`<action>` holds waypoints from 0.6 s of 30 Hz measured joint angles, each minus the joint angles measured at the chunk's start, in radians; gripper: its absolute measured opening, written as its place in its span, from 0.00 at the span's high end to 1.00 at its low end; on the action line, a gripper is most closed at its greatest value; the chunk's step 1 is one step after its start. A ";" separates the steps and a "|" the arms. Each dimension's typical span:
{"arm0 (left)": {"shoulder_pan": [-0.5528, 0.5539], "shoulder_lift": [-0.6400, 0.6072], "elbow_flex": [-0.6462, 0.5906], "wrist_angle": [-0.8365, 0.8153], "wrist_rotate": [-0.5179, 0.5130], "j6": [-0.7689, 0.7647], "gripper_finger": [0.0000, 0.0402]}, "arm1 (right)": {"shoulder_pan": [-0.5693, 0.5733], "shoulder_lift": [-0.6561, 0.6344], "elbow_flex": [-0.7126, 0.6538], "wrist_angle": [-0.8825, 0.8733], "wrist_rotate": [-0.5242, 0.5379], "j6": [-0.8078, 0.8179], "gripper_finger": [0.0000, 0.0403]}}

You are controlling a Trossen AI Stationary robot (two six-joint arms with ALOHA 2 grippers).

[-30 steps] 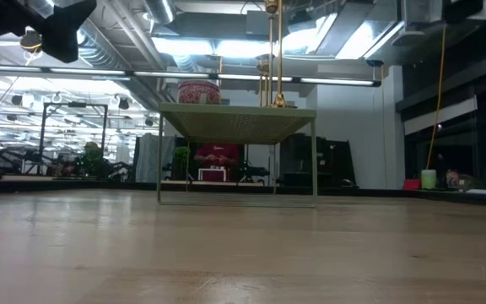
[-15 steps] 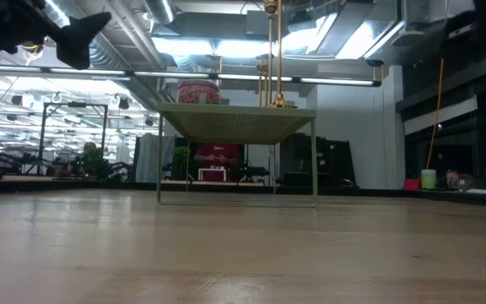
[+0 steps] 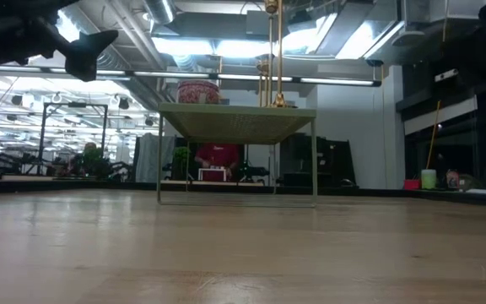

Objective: Pick & Place candle stick holders
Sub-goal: Return to Home Position

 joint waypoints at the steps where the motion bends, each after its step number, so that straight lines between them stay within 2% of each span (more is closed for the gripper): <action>1: 0.016 0.000 0.000 0.003 0.030 -0.003 0.14 | -0.014 0.002 0.000 -0.022 -0.003 0.005 0.96; 7: 0.079 0.000 0.000 -0.017 0.109 -0.008 0.14 | -0.103 0.010 0.000 -0.032 -0.137 -0.009 0.96; 11: 0.096 0.000 0.000 -0.021 0.110 -0.001 0.14 | -0.149 0.039 0.000 -0.035 -0.150 -0.007 0.96; 15: 0.091 0.000 0.000 -0.022 -0.051 -0.034 0.14 | -0.180 0.084 0.000 -0.036 -0.150 -0.003 0.96; 18: 0.067 0.000 0.000 -0.022 -0.088 -0.035 0.14 | -0.200 0.120 0.000 -0.035 -0.150 0.040 0.96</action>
